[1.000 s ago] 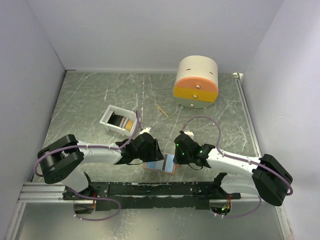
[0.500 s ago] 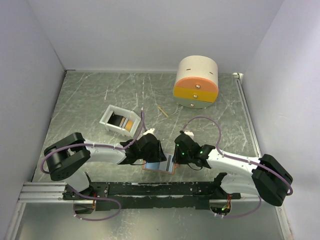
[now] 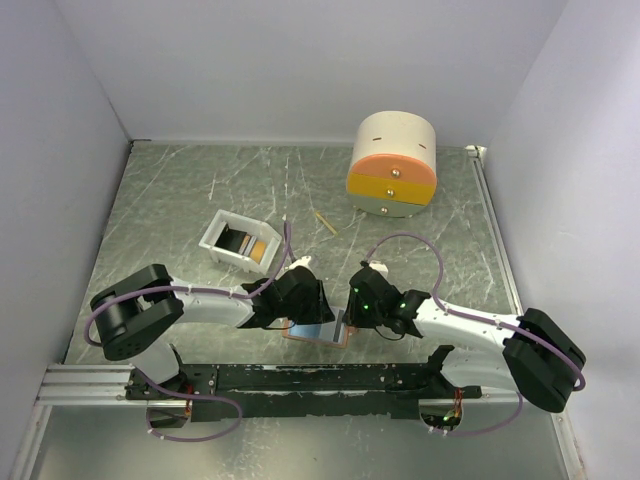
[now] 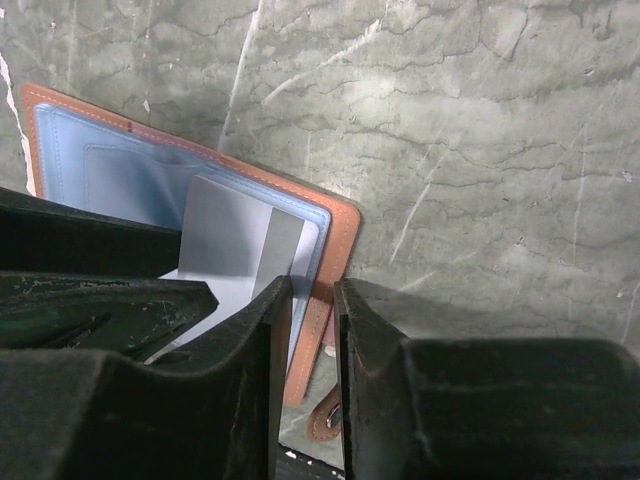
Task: Put the credit cards into the card holder
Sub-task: Insert the credit card into the card holder.
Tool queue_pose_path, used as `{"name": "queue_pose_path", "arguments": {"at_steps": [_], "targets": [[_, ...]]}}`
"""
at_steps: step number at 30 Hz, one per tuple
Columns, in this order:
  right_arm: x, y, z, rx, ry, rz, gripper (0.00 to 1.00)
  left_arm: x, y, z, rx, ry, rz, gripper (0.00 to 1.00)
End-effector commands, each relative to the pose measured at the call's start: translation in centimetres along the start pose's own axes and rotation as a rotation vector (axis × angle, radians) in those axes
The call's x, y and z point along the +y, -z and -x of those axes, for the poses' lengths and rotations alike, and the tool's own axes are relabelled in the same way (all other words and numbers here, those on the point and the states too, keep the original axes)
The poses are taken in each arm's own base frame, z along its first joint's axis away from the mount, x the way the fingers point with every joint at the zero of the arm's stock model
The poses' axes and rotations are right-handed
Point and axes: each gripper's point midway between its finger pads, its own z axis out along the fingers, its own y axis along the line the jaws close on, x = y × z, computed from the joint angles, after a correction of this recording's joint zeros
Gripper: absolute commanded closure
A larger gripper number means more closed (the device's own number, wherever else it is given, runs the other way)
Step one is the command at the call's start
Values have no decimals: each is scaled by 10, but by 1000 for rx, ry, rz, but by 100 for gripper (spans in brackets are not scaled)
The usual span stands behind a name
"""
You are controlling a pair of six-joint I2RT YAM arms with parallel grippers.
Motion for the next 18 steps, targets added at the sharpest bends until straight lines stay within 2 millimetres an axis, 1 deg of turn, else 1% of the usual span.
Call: {"name": "queue_pose_path", "arguments": {"at_steps": [1,6,10,14,16,18], "targets": [[3,0,0,-6,-28,19,75,-33,2,11,-31,-11,-105,51],[-1,8,8,-39,-25,-11,67,-25,8,13,-37,-24,-52,47],[-2,16,17,-70,-20,-28,61,-20,15,25,-66,-71,21,44],[-3,23,23,-97,-12,-34,57,-10,33,48,-127,-135,120,43],[-2,25,25,-108,-4,-27,55,-2,45,67,-170,-179,191,43],[-1,27,27,-116,1,-20,53,10,62,88,-201,-235,278,43]]}}
